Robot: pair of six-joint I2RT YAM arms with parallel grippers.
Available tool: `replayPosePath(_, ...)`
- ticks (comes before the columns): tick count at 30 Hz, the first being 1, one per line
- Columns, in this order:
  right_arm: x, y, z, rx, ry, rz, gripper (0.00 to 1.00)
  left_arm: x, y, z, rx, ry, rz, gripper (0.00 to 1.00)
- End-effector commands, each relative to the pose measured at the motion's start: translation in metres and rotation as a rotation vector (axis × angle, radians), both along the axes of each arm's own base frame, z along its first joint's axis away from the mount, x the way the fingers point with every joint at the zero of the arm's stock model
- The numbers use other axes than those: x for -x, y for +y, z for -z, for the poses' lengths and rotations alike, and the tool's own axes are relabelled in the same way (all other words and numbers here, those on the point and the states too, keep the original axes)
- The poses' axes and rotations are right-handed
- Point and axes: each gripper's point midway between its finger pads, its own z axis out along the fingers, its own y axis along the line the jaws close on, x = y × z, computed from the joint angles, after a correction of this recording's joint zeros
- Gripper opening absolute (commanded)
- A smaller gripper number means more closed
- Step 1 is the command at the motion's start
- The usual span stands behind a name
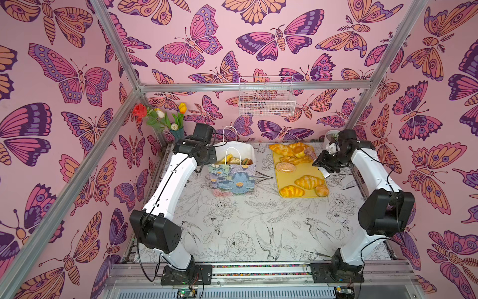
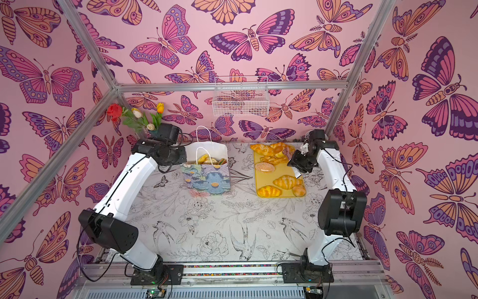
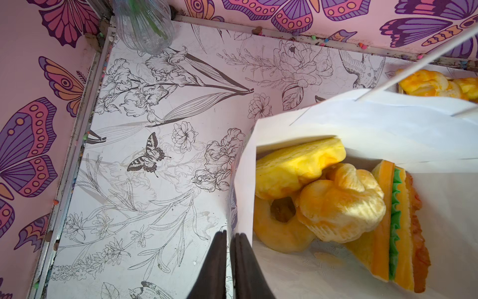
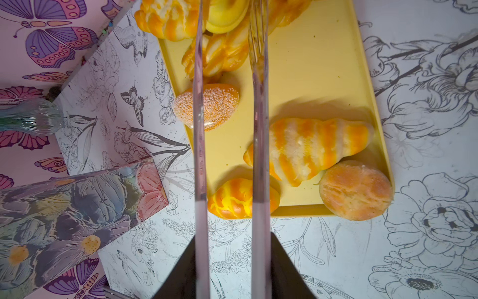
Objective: Pack bread into a paper bag
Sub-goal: Pick up the fake bread from the plate.
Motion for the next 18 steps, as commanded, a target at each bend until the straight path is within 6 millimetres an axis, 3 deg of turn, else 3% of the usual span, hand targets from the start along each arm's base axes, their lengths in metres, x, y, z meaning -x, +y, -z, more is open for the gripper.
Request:
replayPosePath(1, -0.004, 0.000, -0.023, -0.014, -0.056, -0.007, 0.39, 0.000, 0.008, -0.002, -0.033, -0.014, -0.012, 0.13)
replayPosePath(18, -0.027, -0.003, 0.002, -0.003, -0.015, -0.005, 0.39, -0.002, 0.010, -0.001, -0.044, -0.013, -0.013, 0.14)
